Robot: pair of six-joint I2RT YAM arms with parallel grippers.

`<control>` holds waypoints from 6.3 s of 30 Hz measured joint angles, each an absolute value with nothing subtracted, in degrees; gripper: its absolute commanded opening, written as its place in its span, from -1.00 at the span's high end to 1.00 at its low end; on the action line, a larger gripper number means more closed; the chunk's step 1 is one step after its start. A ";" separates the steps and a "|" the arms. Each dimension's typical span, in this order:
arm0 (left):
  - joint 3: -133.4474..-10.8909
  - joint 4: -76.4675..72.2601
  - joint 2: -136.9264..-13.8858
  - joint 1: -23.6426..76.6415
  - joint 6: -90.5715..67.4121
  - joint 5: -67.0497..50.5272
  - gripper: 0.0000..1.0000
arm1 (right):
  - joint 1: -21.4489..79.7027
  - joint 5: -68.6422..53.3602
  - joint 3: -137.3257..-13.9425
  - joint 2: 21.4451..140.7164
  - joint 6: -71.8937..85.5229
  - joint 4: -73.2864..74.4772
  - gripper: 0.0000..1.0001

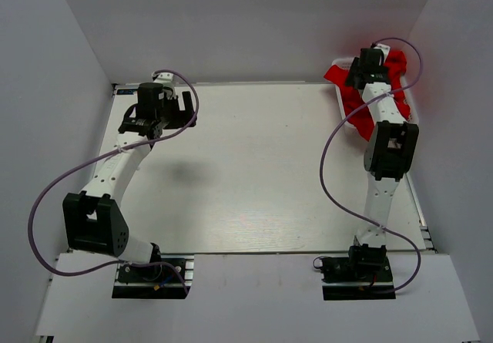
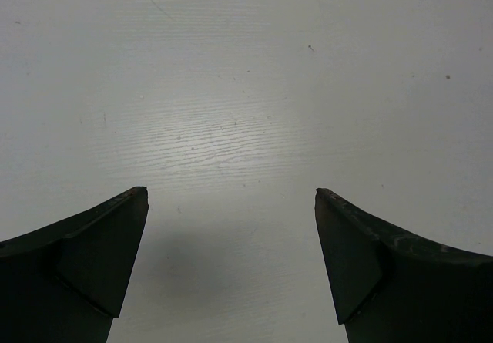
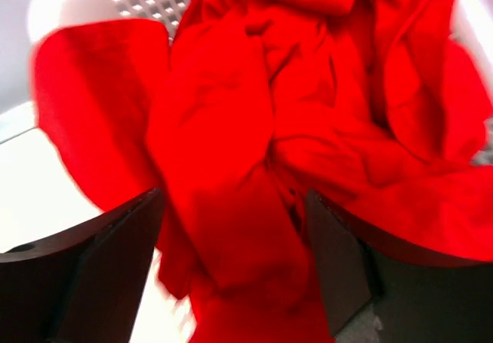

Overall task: Fold and stack the t-shirts
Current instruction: Grab crumpled tshirt from bin with the right arm, then move the tshirt to the center of the board, then flatten out the tshirt

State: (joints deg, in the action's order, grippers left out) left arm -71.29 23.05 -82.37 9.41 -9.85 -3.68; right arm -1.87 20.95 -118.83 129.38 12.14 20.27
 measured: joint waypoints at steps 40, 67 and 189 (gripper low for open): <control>-72.55 22.15 -83.29 9.32 -9.28 -5.15 -0.99 | -3.29 19.31 -119.17 112.62 2.76 12.86 1.00; -70.26 20.60 -79.57 9.32 -9.47 -5.23 -0.99 | 7.62 -27.83 -129.86 99.24 16.23 -13.85 1.00; -107.39 14.68 -75.24 20.47 0.91 -9.61 1.00 | 27.79 21.15 -101.78 70.19 -5.74 5.28 1.00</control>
